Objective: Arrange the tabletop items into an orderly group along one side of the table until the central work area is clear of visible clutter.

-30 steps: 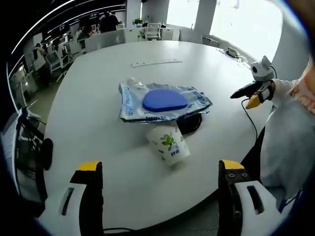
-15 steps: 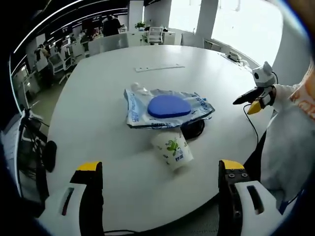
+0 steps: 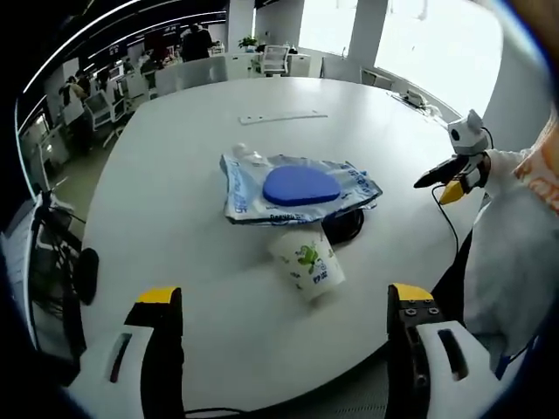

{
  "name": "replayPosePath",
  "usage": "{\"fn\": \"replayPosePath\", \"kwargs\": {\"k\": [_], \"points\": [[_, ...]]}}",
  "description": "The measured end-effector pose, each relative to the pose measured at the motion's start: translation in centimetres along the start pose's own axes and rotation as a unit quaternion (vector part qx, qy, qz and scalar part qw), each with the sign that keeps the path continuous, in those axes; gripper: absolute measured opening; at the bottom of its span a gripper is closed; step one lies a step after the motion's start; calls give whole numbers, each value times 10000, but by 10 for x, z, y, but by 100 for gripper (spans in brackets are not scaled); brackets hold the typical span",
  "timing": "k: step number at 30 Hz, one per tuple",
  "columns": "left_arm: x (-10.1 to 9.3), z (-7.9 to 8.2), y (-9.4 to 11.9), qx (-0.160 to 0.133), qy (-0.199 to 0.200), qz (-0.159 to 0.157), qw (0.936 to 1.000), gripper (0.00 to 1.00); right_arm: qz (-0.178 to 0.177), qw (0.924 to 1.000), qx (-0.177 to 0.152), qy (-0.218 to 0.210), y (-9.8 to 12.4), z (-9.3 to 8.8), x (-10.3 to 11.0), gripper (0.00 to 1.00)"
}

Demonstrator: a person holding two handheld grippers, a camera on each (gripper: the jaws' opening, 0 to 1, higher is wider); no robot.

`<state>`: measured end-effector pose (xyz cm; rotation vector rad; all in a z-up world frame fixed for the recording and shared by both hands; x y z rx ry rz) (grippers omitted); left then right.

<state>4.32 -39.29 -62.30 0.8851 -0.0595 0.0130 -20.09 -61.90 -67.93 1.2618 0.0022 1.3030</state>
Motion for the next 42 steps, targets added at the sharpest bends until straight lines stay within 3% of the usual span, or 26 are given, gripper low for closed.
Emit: {"fn": "replayPosePath", "kwargs": {"k": [4,13,21,24,26,28,29,32,38,42], "points": [[2,-1,0,44,-49,21,10000,99,35,10000,6,-10,0,1,2,75],[13,10,-1,-250,89,111,9996,96,213,9997,114,-4,-3,-2,10,66],[23,21,-8,-751,722,133,9945,89,405,9989,20,-244,-4,5,16,63],[28,25,-11,-935,1003,173,9904,87,562,9972,-109,-483,-5,13,18,60],[33,30,-14,-1145,1355,203,9839,85,634,9956,-188,-663,-6,19,19,59],[39,29,-17,-1078,1589,323,9809,83,716,9932,-264,-878,-8,24,21,57],[41,29,-20,-983,1536,373,9825,82,787,9914,-308,-1003,-9,28,23,57],[45,34,-25,-1114,1597,496,9796,82,939,9876,-340,-1209,-12,36,27,54],[52,46,-33,-1751,2397,461,9538,66,1106,9805,-443,-1561,-25,53,39,50],[52,43,-41,-1665,2479,459,9533,63,1148,9784,-421,-1667,-35,58,44,48]]}}
Point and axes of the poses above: the point that each gripper's makers call its tool centre point, and the gripper's own axes: y roughly backward along the fingers, x roughly to its left, z roughly out of its top, the point moved 5 cm from there along y, roughly backward along the fingers, and after that the axes turned 14 degrees about -y, right-handed, at the moved point
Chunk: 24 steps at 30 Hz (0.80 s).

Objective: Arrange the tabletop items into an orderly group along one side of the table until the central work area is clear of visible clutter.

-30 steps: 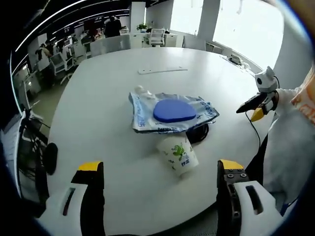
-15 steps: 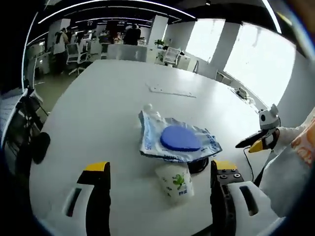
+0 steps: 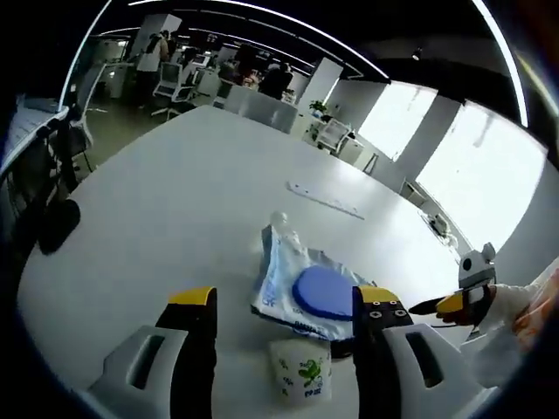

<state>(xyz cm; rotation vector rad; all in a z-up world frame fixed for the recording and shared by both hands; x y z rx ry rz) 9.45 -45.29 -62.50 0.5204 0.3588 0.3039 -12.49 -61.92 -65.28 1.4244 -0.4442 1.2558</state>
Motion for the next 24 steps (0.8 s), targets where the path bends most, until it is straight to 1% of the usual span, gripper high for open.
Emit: {"fn": "replayPosePath", "kwargs": {"k": [2,4,7,9,11,15,17,20,21,23,24], "points": [[1,-3,-2,37,-12,32,10000,62,-6,10000,-6,-62,-5,1,0,47],[4,-5,-5,54,86,13,9999,60,-24,9998,-15,-206,-9,1,0,46],[8,-7,-9,7,174,22,9998,58,-38,9992,-1,-389,-17,0,-3,45],[13,-8,-13,-43,344,58,9994,58,-105,9988,-21,-471,-21,-1,-6,45],[11,-9,-15,-72,475,58,9988,58,-157,9981,-32,-587,-25,-1,-8,44],[17,-14,-23,-138,761,65,9970,54,-159,9974,-93,-690,-32,0,-7,40],[17,-16,-25,-156,859,57,9962,51,-195,9977,-186,-617,-34,2,-5,36],[15,-20,-28,-101,815,64,9966,45,-244,9984,-106,-496,-38,1,-4,31],[16,-21,-28,-78,771,91,9970,41,-278,9985,-75,-467,-40,-1,-4,30],[19,-26,-29,34,599,155,9981,35,-366,9988,23,-310,-44,-4,-8,30],[22,-27,-29,41,486,259,9985,33,-399,9987,14,-305,-46,-4,-9,28]]}}
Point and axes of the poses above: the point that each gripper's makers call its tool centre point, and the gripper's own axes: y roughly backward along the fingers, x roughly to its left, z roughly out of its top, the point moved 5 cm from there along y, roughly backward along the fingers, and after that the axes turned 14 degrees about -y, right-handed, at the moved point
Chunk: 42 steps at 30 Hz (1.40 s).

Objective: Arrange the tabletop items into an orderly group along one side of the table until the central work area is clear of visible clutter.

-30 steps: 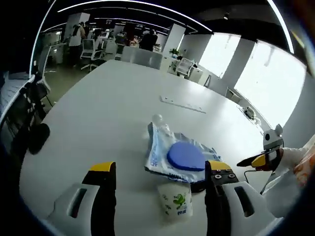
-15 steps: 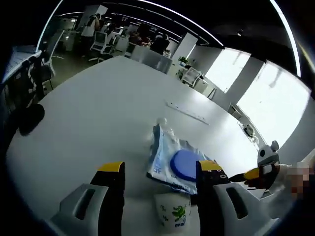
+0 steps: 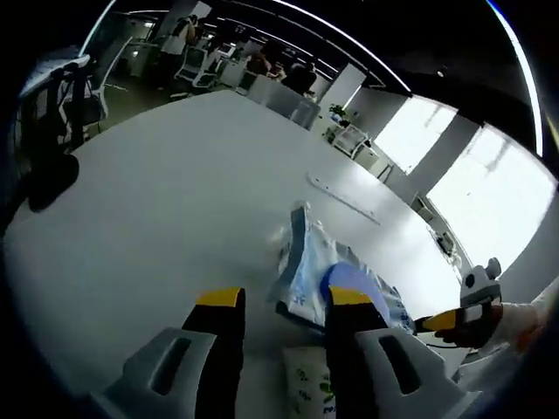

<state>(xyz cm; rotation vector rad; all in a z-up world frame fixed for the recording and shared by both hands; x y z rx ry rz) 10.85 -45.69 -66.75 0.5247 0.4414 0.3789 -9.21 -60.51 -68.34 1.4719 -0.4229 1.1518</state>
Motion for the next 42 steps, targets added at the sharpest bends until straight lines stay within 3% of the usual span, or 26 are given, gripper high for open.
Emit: {"fn": "replayPosePath", "kwargs": {"k": [4,7,14,24,30,33,37,42], "points": [[7,4,3,-227,302,124,9992,22,168,9998,13,-121,-5,0,6,19],[10,4,4,-287,488,78,9984,8,116,9997,47,204,-8,1,9,11],[8,2,2,-325,685,26,9971,5,71,10000,43,-45,-11,2,4,0],[-6,7,19,-610,900,-65,9940,0,325,9988,-15,-367,-4,2,13,0],[-19,24,35,-980,720,-195,9924,0,560,9984,-79,-37,4,7,26,0],[-26,37,42,-1314,694,-279,9885,0,679,9974,-136,203,9,12,34,0],[-38,50,49,-1588,595,-334,9850,0,852,9929,-329,763,23,23,50,0],[-48,60,46,-1802,623,-553,9801,0,808,9884,-527,1174,41,35,56,0]]}}
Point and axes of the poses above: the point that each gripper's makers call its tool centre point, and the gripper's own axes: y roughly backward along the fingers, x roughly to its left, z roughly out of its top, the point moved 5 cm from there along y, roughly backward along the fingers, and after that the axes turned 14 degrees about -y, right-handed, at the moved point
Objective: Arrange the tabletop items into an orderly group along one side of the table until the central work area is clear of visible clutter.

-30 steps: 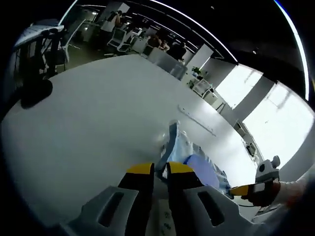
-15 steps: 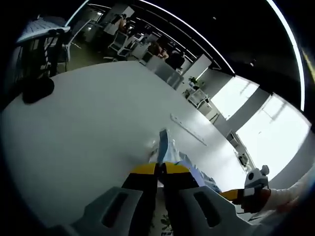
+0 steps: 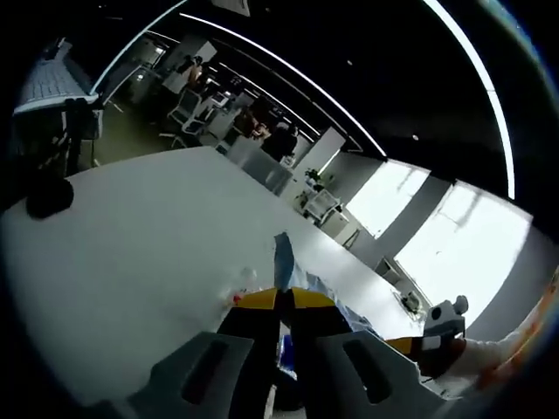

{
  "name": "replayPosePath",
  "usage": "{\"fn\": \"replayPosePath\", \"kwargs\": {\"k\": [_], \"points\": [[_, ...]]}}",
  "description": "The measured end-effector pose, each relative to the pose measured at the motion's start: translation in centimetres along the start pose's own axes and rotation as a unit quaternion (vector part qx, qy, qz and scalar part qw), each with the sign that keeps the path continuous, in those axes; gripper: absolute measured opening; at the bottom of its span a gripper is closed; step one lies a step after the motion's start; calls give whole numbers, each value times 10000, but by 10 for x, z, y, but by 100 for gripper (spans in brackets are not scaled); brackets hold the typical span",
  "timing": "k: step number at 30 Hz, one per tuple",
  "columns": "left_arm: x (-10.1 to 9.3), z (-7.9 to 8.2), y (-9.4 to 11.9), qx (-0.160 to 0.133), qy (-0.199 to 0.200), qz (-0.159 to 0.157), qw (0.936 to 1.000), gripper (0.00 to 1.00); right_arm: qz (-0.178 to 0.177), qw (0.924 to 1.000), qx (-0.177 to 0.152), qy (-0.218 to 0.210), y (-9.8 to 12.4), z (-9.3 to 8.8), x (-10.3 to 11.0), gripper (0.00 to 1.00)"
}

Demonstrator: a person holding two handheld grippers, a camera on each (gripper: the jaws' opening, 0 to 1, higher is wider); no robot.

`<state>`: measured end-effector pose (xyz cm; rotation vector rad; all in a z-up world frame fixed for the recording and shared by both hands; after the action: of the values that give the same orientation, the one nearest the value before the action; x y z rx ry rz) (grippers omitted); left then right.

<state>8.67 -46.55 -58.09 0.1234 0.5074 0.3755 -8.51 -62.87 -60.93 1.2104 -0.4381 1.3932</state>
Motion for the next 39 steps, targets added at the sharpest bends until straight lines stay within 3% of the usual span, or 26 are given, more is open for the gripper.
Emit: {"fn": "replayPosePath", "kwargs": {"k": [6,10,15,18,30,35,39], "points": [[-16,0,-11,102,-136,-271,9995,0,-34,9997,-251,59,21,14,-4,0],[-30,-1,-18,155,-206,-418,9988,0,-3,9986,-470,-230,35,23,-8,0],[-52,0,-29,166,-249,-679,9972,0,-55,9972,-734,-128,58,35,-11,0],[-64,-1,-37,215,-356,-813,9958,0,88,9933,-1024,-525,71,45,-14,0],[-111,-11,-73,478,-609,-1431,9867,0,-77,9848,-1641,-568,129,70,-38,0],[-132,-18,-91,740,-758,-1773,9784,0,-288,9825,-1774,-487,147,78,-51,0],[-143,-25,-108,866,-814,-1859,9754,0,-379,9811,-1844,-442,157,89,-60,0]]}}
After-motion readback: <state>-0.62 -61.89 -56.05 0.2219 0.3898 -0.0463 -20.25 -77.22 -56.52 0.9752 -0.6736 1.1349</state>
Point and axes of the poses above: the point that each gripper's makers call its tool centre point, and the gripper's own axes: y roughly backward along the fingers, x roughly to its left, z roughly out of its top, the point moved 5 cm from there along y, roughly backward along the fingers, and after that the axes turned 14 degrees about -y, right-handed, at the moved point
